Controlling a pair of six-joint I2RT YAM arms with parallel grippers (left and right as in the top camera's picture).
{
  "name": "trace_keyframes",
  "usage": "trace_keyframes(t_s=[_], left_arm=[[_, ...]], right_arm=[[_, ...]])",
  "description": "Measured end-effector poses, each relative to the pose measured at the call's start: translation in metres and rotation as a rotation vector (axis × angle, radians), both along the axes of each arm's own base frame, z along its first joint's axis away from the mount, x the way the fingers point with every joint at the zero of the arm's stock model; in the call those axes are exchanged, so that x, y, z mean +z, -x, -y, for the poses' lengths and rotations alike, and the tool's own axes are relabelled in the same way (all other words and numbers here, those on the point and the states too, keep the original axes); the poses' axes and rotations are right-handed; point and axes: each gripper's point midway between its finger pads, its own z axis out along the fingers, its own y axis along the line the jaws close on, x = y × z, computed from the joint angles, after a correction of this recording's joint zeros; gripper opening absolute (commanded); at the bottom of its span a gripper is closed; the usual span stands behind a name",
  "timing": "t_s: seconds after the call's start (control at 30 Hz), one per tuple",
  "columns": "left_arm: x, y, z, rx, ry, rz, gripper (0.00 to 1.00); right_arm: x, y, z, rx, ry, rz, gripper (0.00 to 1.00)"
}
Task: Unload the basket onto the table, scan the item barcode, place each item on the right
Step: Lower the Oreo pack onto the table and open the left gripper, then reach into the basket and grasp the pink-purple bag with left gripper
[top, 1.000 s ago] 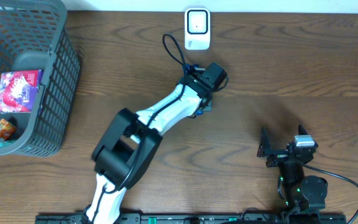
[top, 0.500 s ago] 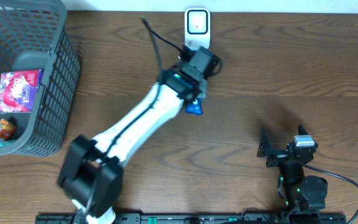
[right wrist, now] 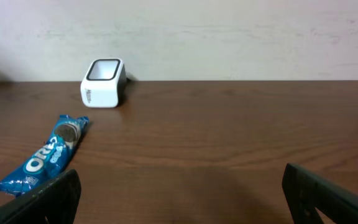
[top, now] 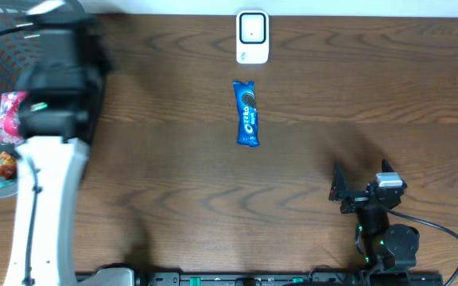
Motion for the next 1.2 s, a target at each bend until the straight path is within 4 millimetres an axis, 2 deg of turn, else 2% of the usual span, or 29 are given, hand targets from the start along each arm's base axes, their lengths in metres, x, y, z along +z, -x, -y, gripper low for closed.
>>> trace_keyframes(t_s=[0.1, 0.2, 0.33, 0.37, 0.5, 0.6, 0.73, 0.97, 1.1, 1.2], left_arm=[[0.005, 0.02, -0.065, 0.168, -0.008, 0.011, 0.58], [-0.005, 0.036, -0.113, 0.291, -0.013, -0.024, 0.62], [-0.032, 0.043, -0.155, 0.383, -0.005, -0.098, 0.63], [-0.044, 0.044, -0.168, 0.413, 0.003, -0.129, 0.63], [-0.08, 0.05, -0.199, 0.482, 0.031, -0.215, 0.63], [-0.103, 0.054, -0.211, 0.505, 0.049, -0.276, 0.63], [-0.132, 0.051, -0.215, 0.487, 0.069, -0.354, 0.62], [-0.192, 0.025, -0.197, 0.258, 0.131, -0.492, 0.63], [-0.223, 0.02, -0.192, 0.203, 0.162, -0.558, 0.63], [-0.24, 0.018, -0.191, 0.177, 0.166, -0.592, 0.63]], right_arm=[[0.0, 0.0, 0.0, 0.0, 0.0, 0.0, 0.99], [0.0, 0.0, 0.0, 0.0, 0.0, 0.0, 0.99], [0.0, 0.0, 0.0, 0.0, 0.0, 0.0, 0.99], [0.0, 0.0, 0.0, 0.0, 0.0, 0.0, 0.99], [0.0, 0.0, 0.0, 0.0, 0.0, 0.0, 0.99], [0.0, 0.0, 0.0, 0.0, 0.0, 0.0, 0.99], [0.0, 0.0, 0.0, 0.0, 0.0, 0.0, 0.99], [0.0, 0.0, 0.0, 0.0, 0.0, 0.0, 0.99], [0.0, 0.0, 0.0, 0.0, 0.0, 0.0, 0.99], [0.0, 0.0, 0.0, 0.0, 0.0, 0.0, 0.99]])
